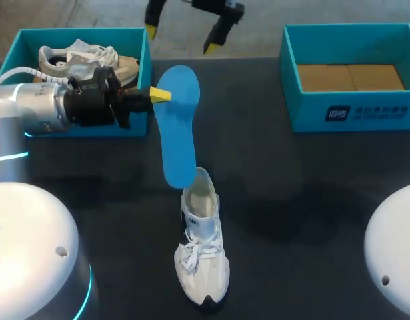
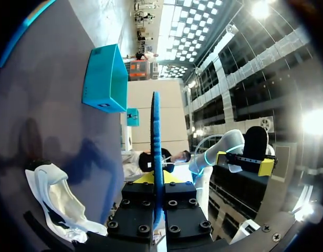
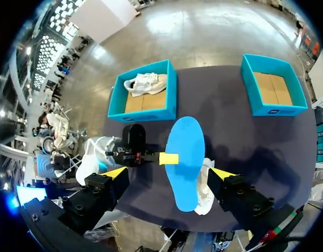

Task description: Take the shoe out of the shoebox, open the shoe tongue, remove and reinsert the insole, then place the shoe into the shoebox

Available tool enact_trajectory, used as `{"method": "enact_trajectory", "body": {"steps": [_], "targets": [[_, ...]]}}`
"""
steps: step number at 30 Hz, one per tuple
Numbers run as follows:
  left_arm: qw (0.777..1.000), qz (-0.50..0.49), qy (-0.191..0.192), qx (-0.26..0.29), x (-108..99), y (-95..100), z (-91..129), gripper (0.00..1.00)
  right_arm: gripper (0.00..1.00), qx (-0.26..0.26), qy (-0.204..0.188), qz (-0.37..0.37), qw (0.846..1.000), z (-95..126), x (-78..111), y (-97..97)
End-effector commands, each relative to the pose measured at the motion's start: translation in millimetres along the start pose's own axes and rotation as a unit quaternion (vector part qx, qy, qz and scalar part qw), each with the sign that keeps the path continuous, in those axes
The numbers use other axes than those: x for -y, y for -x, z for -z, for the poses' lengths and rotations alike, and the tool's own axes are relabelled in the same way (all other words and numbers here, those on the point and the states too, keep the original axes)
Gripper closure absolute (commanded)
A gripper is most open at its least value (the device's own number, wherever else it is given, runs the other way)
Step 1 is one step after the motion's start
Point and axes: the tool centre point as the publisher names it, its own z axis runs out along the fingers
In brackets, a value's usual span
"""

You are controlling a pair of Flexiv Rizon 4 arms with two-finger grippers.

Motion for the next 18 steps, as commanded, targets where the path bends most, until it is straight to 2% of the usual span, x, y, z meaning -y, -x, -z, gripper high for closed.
{"method": "enact_trajectory", "body": {"steps": [1,10,18], "targets": [[1.0,0.0,0.0,0.002,0,-0.6,0,1.0,0.0,0.095,-0.003,-0.001,0.996,-8,1.4,-12.6],[1.0,0.0,0.0,0.002,0,-0.6,0,1.0,0.0,0.126,-0.01,0.003,0.992,-17,10.7,-25.0],[1.0,0.0,0.0,0.002,0,-0.6,0,1.0,0.0,0.149,-0.011,0.013,0.989,-25,16.2,-28.6]]}}
